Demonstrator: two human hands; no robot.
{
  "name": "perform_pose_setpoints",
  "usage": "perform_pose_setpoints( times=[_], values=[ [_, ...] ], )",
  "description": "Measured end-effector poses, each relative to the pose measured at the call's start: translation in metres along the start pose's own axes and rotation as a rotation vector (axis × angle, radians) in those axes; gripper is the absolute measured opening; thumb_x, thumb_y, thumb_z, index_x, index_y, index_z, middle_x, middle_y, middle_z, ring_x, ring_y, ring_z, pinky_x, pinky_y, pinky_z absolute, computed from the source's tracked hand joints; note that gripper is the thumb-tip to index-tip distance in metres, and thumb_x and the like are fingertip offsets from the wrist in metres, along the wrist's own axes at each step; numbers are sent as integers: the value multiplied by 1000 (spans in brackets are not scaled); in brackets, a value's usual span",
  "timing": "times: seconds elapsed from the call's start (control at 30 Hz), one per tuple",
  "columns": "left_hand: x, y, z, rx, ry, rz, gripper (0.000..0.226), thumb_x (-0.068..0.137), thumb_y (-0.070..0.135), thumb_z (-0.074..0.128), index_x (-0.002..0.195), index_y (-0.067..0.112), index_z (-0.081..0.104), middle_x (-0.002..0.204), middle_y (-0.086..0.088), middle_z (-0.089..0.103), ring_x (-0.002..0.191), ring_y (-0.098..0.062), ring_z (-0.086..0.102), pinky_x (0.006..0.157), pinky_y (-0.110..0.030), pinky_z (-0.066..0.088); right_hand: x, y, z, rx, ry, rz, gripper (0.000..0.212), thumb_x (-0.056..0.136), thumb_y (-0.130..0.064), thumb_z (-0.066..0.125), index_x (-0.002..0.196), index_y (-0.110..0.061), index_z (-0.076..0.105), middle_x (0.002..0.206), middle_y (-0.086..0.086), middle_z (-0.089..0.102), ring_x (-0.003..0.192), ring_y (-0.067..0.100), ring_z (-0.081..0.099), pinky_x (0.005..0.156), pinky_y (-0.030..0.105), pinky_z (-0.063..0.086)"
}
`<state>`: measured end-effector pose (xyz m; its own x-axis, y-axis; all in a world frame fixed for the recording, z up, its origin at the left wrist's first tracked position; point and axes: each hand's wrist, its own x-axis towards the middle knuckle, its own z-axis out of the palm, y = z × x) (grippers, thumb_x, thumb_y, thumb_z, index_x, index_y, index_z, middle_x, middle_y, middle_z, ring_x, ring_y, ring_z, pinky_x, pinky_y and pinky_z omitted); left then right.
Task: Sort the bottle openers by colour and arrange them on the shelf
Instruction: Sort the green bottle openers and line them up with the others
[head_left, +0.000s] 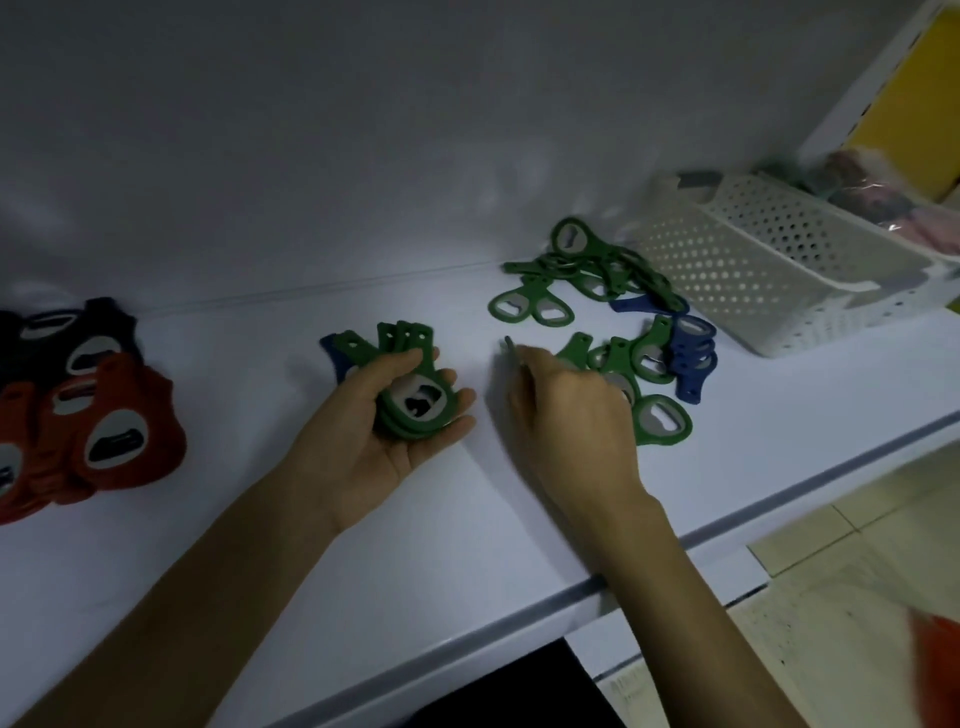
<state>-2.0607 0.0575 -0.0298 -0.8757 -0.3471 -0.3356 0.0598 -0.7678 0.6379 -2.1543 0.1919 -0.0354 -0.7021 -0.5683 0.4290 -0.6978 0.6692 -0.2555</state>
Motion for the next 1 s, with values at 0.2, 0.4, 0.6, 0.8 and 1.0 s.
perform_pose_setpoints(
  times=[0.2,0.4,0.6,0.8,1.0],
  values=[
    [-1,-3,3,73,-63,-68,55,71,40,67,116,9,62,113,-16,67,101,-25,67,69,-32,58,-15,-40,-13,317,46,-93,43,99,-27,40,142,-19,41,79,9,71,65,26,66,60,38,54],
    [0,-3,0,200,-54,0,40,74,23,62,110,7,64,103,-14,70,89,-22,70,64,-29,58,-22,-29,-18,735,-63,-34,27,97,-17,48,121,-15,61,100,2,71,88,16,67,76,40,55],
    [2,-7,-1,259,-89,17,21,68,14,66,85,16,78,90,-4,73,79,-15,70,55,-22,53,-21,27,-20,333,41,137,18,93,-26,56,105,-21,67,99,-6,67,90,9,57,67,26,43],
    [5,-8,-5,322,-56,76,18,59,16,73,76,17,77,70,0,66,59,-6,61,45,-17,46,-27,20,-22,496,-5,110,34,89,-46,56,109,-21,69,109,-10,67,101,7,57,87,27,47],
    [6,-19,5,593,-164,439,22,61,37,66,75,20,64,63,14,65,62,1,62,56,-13,48,-6,-41,-9,1101,-287,96,38,74,-37,78,108,-32,63,94,-17,67,86,-6,61,71,8,48]
  ],
)
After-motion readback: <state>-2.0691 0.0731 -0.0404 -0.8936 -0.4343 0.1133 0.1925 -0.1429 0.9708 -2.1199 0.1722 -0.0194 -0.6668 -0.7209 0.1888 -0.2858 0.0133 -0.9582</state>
